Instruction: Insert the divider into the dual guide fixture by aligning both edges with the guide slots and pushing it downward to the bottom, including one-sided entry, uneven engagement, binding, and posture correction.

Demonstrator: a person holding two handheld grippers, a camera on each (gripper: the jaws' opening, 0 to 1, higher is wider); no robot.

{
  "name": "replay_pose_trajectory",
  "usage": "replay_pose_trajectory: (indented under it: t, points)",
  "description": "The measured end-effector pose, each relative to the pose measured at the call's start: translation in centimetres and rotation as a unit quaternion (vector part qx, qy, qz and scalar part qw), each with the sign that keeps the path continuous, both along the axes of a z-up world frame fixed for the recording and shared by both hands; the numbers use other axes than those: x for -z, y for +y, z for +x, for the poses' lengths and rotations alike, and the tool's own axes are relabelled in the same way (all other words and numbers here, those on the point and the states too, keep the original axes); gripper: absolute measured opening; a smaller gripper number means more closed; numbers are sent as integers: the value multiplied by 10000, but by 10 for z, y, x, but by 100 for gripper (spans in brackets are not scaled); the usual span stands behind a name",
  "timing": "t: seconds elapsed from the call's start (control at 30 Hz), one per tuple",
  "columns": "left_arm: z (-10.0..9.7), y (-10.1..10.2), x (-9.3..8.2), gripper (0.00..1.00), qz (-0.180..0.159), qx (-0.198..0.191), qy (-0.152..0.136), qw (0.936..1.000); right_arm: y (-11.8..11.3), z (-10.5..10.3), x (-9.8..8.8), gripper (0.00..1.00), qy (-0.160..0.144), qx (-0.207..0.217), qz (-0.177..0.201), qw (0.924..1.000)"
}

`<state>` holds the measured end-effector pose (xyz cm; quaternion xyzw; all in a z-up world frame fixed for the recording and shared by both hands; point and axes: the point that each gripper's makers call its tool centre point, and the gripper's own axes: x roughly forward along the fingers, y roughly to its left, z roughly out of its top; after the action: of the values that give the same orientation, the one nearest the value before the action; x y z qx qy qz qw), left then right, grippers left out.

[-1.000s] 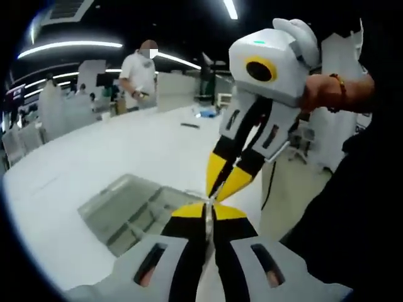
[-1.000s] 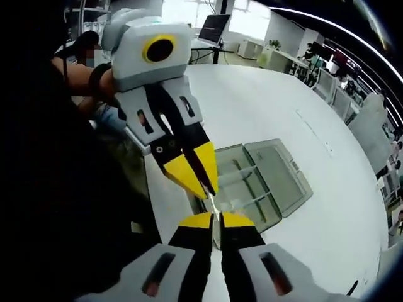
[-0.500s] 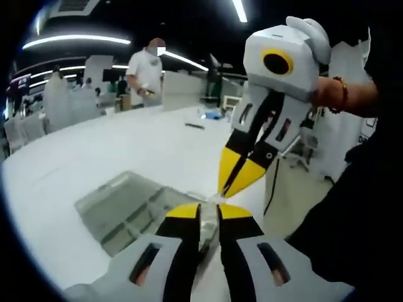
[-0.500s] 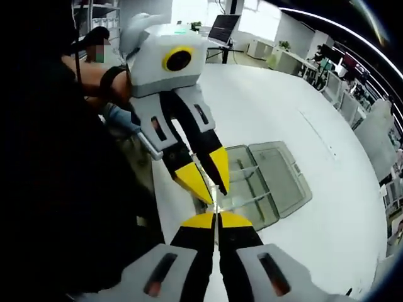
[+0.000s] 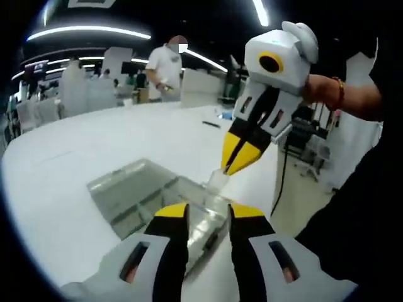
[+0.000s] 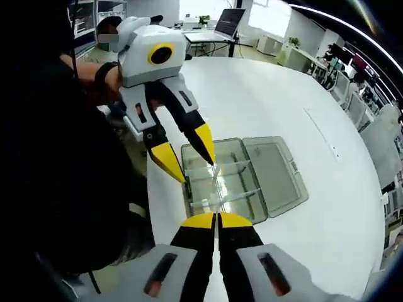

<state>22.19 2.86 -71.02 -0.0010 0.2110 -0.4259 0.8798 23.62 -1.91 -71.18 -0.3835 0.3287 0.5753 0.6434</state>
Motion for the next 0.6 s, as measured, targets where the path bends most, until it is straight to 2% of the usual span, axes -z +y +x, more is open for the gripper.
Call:
replay_pose_trajectory:
  t: [0.1, 0.33, 0.6]
  points:
    - [0, 3, 1, 31, 33, -86, -20, 10000, -1, 3, 3, 0, 67, -98, -85, 9999]
    - [3, 9, 0, 37, -4, -228, 6, 9997, -1, 9, 8, 0, 123, -212, -175, 9995]
    - [7, 14, 1, 38, -69, -345, 42, 9994, -1, 14, 14, 0, 99, -376, -312, 9988]
